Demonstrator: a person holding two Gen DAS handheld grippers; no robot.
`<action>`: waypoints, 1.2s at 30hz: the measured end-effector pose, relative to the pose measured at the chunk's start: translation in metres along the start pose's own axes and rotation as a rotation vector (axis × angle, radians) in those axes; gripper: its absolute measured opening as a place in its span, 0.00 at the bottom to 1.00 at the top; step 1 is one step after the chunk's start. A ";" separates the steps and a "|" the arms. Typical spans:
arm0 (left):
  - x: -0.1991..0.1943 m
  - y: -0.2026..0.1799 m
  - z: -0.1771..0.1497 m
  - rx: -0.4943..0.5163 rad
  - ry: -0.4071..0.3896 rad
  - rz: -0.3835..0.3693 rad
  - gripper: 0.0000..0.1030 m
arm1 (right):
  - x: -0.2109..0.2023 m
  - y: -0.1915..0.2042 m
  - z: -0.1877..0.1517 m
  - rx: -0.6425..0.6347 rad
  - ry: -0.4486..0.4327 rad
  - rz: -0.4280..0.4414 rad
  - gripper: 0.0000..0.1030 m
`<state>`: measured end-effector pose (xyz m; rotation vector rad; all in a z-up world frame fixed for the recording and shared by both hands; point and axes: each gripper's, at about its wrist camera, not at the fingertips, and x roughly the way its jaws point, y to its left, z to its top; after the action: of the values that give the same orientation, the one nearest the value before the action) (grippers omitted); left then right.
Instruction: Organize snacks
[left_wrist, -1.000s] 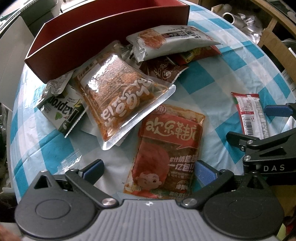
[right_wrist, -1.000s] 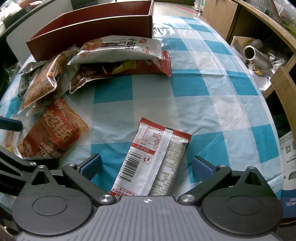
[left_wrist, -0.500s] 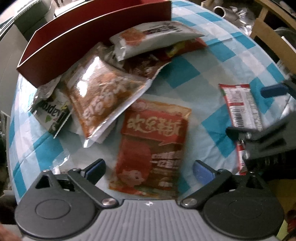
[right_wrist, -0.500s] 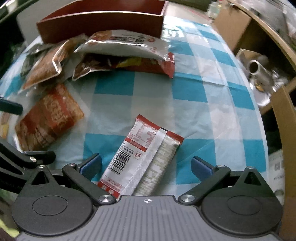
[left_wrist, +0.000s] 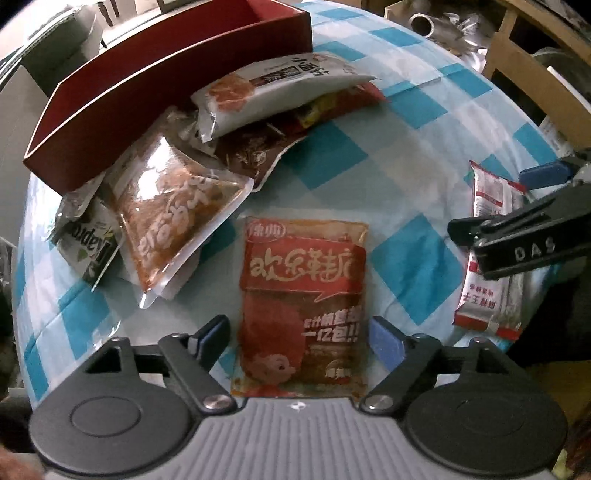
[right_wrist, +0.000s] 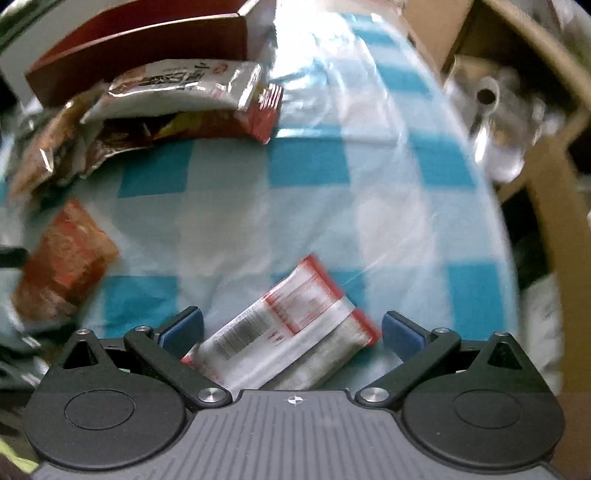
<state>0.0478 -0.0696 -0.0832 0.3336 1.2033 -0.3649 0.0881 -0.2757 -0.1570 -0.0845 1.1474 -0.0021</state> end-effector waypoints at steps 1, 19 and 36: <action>0.001 0.002 0.003 -0.010 0.004 -0.010 0.75 | -0.001 0.001 -0.003 0.006 -0.024 -0.002 1.00; 0.017 -0.008 0.012 0.003 0.021 -0.022 0.95 | -0.052 0.001 -0.034 0.148 0.015 -0.064 0.93; -0.002 0.015 -0.001 -0.054 -0.015 -0.025 0.70 | -0.025 -0.004 0.013 0.014 0.031 -0.107 0.67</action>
<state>0.0527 -0.0552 -0.0808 0.2692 1.2016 -0.3557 0.0900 -0.2782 -0.1281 -0.1340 1.1726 -0.1064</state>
